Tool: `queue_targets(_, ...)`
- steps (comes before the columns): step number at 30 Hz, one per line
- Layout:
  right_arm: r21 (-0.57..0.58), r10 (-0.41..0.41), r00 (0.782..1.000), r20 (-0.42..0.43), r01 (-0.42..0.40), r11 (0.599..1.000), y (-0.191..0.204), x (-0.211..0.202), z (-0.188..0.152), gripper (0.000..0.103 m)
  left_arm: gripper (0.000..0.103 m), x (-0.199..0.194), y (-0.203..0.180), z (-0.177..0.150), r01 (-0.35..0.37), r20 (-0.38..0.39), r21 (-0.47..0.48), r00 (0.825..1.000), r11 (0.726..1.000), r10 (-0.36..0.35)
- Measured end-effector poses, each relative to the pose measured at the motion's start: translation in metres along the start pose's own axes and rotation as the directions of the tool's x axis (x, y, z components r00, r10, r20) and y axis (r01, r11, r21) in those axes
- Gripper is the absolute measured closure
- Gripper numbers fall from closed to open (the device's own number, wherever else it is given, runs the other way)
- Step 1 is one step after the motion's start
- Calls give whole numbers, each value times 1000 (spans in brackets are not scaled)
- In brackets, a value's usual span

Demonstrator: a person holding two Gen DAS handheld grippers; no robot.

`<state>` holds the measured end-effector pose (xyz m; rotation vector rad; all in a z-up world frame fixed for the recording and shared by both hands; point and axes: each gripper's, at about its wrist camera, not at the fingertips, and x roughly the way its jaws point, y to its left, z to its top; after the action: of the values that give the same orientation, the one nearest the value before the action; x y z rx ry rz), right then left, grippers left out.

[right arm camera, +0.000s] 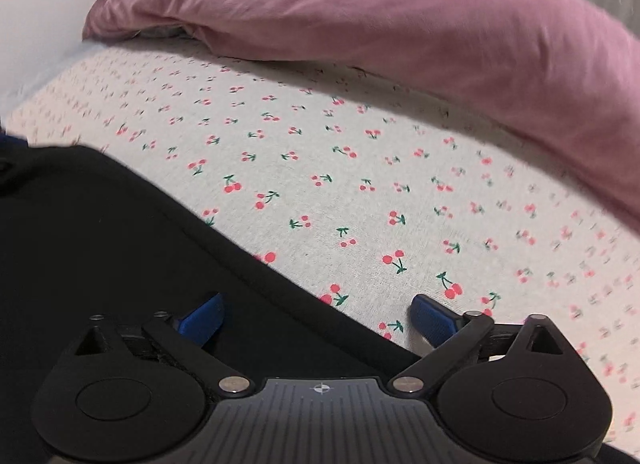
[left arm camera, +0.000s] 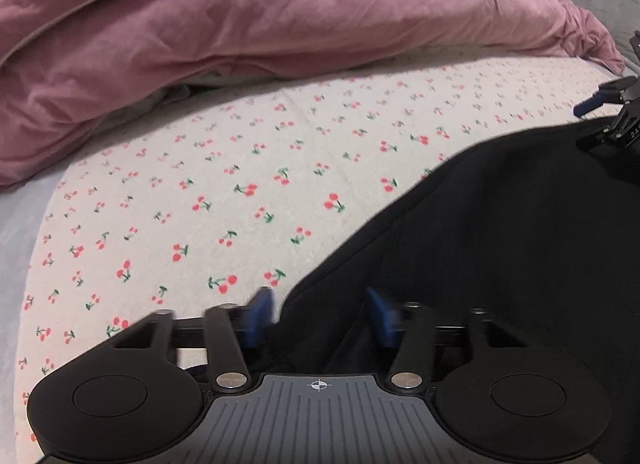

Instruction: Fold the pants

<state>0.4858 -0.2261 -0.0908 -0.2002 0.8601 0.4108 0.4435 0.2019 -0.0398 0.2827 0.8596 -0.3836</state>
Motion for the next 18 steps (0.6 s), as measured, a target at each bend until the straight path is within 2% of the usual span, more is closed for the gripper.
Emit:
queue_targets(1,-1,9,1000,2,-9,1000,-1,0,0,3,78,1,0,0,-19,7,-1,1000,1000,19)
queue_targets(3,-5,21,1000,11,-21,1000,0,-2,-3,7,84,2,-3,0,-32,22,-2,999,1000,32)
queue_targets(4,-9,29,999,18,-29,1000,1,-4,-4,9,95,2,-4,0,-61,35,3,998,998,61)
queue_targets(5,-13,40,999,23,-39,999,2,-3,-4,16,95,4,-5,0,-99,34,8,995,995,99)
queue_targets(7,-24,66,997,31,-65,998,4,-7,-6,27,95,6,-3,-1,-108,48,-5,993,994,108)
queue_targets(9,-40,98,995,29,-96,995,10,-10,-6,45,96,7,-6,-1,-146,64,-1,987,989,145)
queue_targets(11,-53,107,994,28,-106,993,16,-12,-3,83,96,7,-10,0,-199,79,11,977,980,197)
queue_targets(15,-118,-3,999,41,8,993,36,-21,-4,98,97,-1,-18,3,-282,130,3,951,959,279)
queue_targets(18,-125,-61,993,97,73,989,46,-37,-7,100,97,-16,-23,5,-314,171,-9,935,949,311)
